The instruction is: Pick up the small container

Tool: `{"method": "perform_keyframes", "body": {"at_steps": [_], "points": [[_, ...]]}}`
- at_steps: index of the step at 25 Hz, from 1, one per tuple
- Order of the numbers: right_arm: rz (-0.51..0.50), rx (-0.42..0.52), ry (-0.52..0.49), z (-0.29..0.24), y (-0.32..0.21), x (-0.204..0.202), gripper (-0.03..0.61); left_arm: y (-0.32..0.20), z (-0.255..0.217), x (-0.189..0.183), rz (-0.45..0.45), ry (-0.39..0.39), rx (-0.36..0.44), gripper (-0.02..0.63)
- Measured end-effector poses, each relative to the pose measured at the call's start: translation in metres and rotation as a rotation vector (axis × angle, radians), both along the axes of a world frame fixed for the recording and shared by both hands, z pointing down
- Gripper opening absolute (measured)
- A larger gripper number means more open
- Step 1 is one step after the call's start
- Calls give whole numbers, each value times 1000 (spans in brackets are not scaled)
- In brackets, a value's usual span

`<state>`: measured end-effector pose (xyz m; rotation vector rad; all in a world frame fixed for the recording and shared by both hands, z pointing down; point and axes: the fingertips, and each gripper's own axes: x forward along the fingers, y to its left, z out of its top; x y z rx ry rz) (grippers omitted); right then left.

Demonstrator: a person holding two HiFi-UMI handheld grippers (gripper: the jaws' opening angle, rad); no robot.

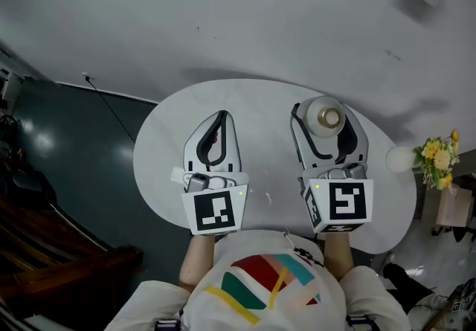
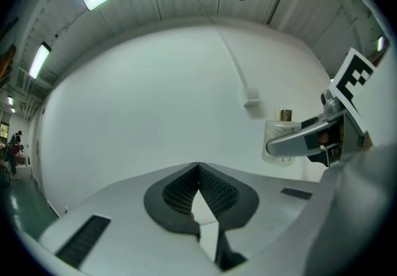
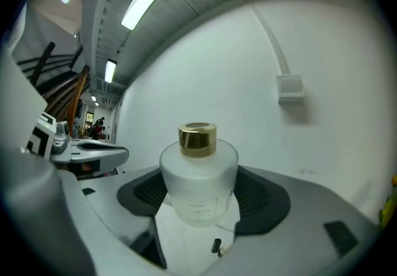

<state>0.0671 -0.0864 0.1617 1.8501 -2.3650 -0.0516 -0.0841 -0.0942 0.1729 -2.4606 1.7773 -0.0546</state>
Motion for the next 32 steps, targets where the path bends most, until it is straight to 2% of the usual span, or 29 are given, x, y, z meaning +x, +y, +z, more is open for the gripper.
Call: {"method": "perform_keyframes", "body": {"at_steps": [5,10,21,32], "points": [[19,-11,-38,4,25,0,337,5,-18,-1,20,30,52,18],[8,-31,-131,21,34,3,339,7,-19,8,64,43,54,18],[12,-95,-118,47,38,1,337,8,-13,25,119,-7,70,18],[-8,-86,-100,45,34,-1,337,5,-8,31,119,-28,62,18]]}}
